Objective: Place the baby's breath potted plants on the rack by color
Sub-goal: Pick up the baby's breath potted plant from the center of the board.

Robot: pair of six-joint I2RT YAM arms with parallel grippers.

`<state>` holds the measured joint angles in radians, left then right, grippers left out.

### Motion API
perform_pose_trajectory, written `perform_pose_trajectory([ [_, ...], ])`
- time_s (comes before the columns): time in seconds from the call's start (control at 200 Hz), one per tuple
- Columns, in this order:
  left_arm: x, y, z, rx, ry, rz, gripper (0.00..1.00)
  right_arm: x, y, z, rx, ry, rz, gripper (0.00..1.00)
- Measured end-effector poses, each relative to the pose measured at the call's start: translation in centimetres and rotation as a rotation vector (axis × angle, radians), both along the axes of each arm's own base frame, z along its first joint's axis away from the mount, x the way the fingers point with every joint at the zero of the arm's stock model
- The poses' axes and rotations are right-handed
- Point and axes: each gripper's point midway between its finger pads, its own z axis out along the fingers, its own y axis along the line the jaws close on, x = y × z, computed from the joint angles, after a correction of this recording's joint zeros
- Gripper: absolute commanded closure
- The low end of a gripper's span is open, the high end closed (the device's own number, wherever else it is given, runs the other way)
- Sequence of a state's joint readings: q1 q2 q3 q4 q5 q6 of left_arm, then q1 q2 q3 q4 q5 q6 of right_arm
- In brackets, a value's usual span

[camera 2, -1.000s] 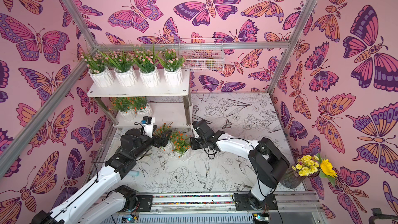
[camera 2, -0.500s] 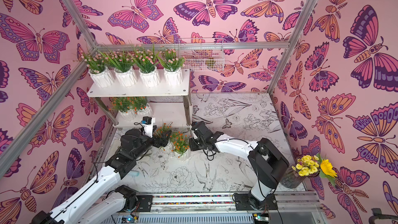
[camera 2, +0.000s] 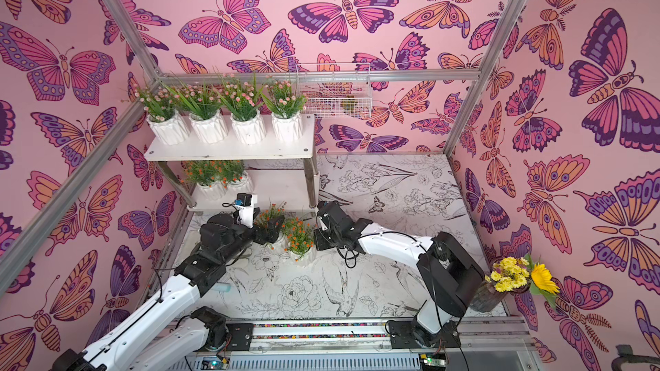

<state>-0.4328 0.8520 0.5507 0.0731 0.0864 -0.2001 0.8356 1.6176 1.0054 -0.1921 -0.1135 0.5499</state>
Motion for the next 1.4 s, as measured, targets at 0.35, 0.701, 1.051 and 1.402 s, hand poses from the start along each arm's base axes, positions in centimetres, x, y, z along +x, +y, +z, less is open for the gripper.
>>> perform_pose_trajectory([
  [0.35,0.0,0.0,0.0,0.002,0.000,0.000,0.00,-0.4,0.3,0.0,-0.002,0.002,0.013,0.76],
  [0.701,-0.1,0.0,-0.2,0.004,0.006,0.000,0.00,-0.6,1.3,-0.2,-0.003,0.010,0.032,0.76],
  [1.051,-0.4,0.2,0.1,0.003,0.003,-0.001,0.00,0.2,2.3,-1.0,-0.021,0.015,0.029,0.77],
  [1.402,-0.8,0.4,0.0,0.011,0.004,-0.002,0.00,0.7,2.5,-1.3,-0.087,0.000,0.008,0.80],
])
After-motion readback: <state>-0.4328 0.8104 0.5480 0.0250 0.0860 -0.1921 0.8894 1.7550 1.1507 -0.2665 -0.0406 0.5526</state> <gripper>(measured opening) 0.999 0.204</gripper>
